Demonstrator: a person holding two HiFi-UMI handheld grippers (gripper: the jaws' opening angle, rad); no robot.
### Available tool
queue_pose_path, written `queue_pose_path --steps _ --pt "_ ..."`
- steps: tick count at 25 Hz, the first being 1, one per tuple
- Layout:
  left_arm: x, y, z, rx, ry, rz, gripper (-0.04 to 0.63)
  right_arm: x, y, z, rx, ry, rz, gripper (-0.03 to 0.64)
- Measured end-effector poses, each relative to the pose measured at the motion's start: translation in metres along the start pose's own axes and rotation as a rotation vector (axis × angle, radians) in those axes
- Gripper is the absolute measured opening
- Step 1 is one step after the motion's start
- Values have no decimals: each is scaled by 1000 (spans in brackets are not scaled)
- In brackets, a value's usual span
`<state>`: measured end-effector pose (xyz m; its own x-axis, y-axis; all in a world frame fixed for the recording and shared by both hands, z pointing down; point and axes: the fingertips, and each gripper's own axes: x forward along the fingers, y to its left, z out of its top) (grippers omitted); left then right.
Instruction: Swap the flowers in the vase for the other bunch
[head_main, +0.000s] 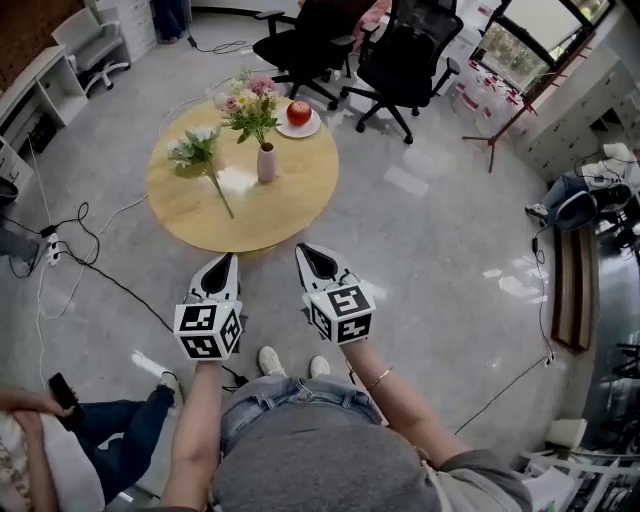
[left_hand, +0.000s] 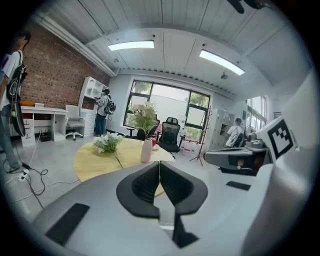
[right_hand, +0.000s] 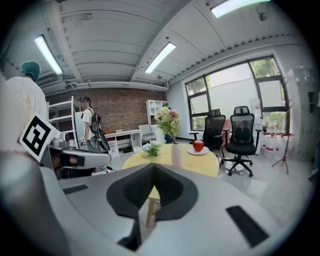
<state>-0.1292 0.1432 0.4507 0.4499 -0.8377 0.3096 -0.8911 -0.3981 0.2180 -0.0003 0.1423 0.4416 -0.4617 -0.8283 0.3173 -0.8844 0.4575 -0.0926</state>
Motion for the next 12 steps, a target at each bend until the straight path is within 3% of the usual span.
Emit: queue_pose_path --steps 12 --pt "-6 19 4 -19 -8 -26 18 9 8 4 21 -31 -42 11"
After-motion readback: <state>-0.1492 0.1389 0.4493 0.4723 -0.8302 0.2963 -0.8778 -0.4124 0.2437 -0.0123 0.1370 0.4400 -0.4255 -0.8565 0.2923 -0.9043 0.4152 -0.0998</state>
